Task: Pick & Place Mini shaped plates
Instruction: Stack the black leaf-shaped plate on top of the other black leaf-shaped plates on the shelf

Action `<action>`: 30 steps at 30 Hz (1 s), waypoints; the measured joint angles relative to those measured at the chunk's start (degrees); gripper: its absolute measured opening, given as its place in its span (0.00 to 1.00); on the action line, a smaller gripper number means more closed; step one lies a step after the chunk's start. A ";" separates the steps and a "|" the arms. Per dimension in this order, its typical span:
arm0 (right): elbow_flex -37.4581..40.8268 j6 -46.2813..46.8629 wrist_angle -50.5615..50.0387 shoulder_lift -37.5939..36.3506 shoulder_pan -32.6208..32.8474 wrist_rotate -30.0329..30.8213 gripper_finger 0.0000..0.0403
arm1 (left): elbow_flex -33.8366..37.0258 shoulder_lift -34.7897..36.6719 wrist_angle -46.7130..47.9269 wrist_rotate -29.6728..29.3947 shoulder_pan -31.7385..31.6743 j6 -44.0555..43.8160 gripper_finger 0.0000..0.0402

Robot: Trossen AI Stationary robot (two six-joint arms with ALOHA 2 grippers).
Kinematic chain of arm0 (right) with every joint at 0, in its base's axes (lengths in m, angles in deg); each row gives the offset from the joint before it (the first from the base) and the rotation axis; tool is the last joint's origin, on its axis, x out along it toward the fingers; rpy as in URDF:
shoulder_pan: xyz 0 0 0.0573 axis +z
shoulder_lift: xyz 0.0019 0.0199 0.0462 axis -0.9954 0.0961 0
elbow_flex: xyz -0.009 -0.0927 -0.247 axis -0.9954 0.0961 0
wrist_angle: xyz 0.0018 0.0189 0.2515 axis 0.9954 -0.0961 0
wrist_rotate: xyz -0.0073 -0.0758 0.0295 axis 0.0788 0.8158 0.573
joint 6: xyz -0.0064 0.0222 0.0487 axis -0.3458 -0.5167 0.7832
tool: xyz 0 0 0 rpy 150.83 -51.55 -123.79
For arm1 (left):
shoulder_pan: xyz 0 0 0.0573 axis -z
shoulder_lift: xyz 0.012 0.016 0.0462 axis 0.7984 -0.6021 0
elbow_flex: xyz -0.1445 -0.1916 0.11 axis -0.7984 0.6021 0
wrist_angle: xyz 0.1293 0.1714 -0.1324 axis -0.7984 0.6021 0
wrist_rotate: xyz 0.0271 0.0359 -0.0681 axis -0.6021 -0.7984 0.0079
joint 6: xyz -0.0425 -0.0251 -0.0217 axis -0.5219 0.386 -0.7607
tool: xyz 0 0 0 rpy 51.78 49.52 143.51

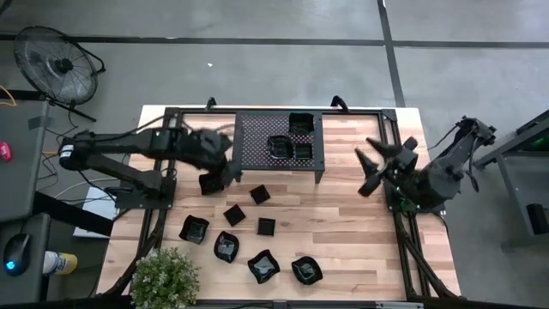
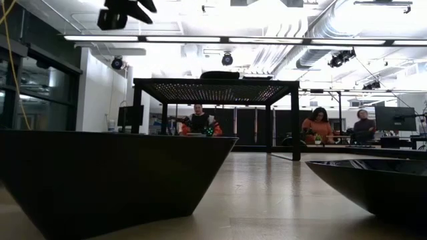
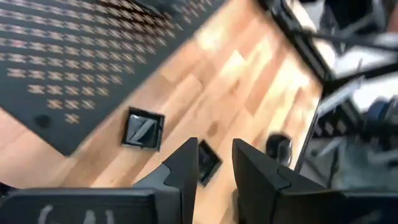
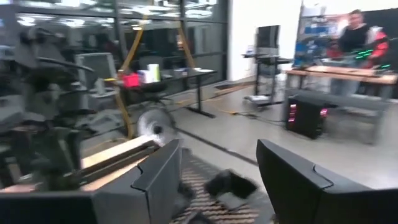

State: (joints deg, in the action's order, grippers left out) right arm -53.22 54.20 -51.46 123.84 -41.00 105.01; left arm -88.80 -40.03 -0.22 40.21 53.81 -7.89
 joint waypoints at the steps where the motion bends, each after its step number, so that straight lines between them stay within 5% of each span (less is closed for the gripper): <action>1: 0.00 1.66 0.00 0.89 0.88 -0.60 0.50 | 0.02 0.00 0.14 -0.78 1.66 0.52 0.24; 10: 0.00 27.54 -4.34 11.86 3.38 -18.30 0.43 | 0.06 0.94 -0.09 -11.10 13.77 6.43 0.24; 24: 0.02 68.67 -22.96 29.04 -4.88 -71.36 0.39 | 1.88 8.02 1.15 -20.53 24.12 13.58 0.24; 30: 0.02 74.79 -26.19 31.10 -4.89 -82.95 0.39 | 7.10 10.98 -1.61 -21.99 26.83 10.65 0.24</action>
State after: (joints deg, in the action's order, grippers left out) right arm -53.20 128.99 -77.65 154.94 -45.90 22.06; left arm -81.70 -29.05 -1.83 18.22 80.64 2.76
